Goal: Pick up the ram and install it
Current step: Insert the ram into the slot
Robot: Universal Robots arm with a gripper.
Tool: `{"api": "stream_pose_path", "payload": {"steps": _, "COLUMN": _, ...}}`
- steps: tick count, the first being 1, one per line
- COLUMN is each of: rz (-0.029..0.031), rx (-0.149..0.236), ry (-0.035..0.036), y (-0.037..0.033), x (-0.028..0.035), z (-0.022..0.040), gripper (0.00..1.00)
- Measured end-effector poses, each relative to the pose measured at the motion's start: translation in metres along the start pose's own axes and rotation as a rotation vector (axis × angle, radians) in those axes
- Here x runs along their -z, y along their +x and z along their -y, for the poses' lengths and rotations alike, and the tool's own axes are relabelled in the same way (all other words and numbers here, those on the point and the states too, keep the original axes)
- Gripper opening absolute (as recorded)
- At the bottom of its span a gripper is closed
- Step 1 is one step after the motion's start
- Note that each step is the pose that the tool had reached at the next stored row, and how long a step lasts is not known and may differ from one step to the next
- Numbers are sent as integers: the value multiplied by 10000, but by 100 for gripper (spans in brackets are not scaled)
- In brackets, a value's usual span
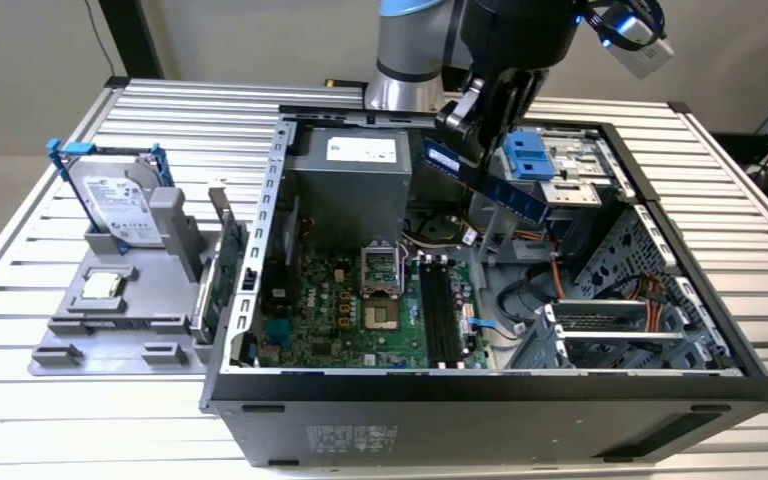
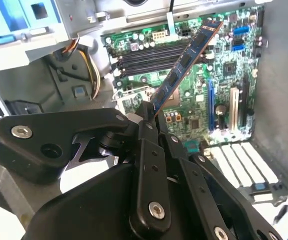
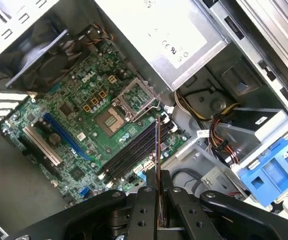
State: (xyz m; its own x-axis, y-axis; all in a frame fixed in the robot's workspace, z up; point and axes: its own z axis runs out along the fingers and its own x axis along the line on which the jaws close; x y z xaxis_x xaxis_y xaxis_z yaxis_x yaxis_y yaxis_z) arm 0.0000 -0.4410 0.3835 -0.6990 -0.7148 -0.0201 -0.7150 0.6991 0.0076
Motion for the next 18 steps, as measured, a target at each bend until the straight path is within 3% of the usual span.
{"api": "stream_pose_path", "payload": {"steps": 18, "rz": 23, "rx": -3127, "ry": 63, "y": 0, "x": -7, "z": 0, "gripper": 0}}
